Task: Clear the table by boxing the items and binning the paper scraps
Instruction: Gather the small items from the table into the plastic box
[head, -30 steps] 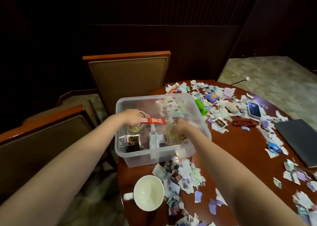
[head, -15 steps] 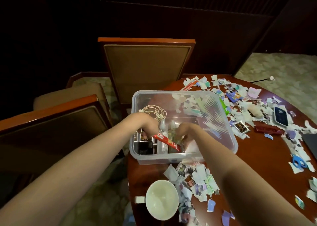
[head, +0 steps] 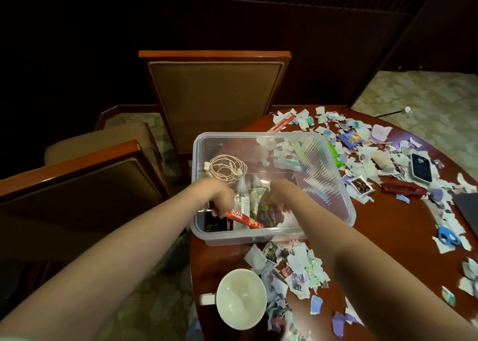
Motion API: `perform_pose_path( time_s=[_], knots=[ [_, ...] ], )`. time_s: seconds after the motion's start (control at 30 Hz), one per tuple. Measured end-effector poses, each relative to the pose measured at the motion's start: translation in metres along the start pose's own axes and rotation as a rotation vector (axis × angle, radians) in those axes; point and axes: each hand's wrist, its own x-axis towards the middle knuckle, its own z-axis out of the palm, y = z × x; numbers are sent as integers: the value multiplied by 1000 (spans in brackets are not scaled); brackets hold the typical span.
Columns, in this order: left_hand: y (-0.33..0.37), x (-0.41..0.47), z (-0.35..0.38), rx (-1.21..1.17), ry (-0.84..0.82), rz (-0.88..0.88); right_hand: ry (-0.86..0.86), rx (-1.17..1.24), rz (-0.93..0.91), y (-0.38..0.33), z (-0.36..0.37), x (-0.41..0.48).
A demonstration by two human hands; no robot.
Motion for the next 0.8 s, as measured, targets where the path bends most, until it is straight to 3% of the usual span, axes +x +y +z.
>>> perform_pose_path(
  time_s=[0.07, 0.17, 0.27, 0.4, 0.57, 0.8],
  knots=[
    [2, 4, 5, -34, -42, -19, 4, -33, -10, 2, -1, -2],
    [5, 8, 15, 14, -78, -19, -146, -29, -60, 1, -3, -7],
    [6, 9, 24, 76, -4, 7, -338, -67, -114, -2, -1, -15],
    [6, 5, 28, 190, 141, 43, -434, -119, -198, -2, 4, -19],
    [13, 1, 37, 443, 354, 79, -348, -40, -281, 5, 2, -25],
    [-1, 5, 28, 182, 215, 124, -246, -33, -360, 9, 8, -26]
  ],
)
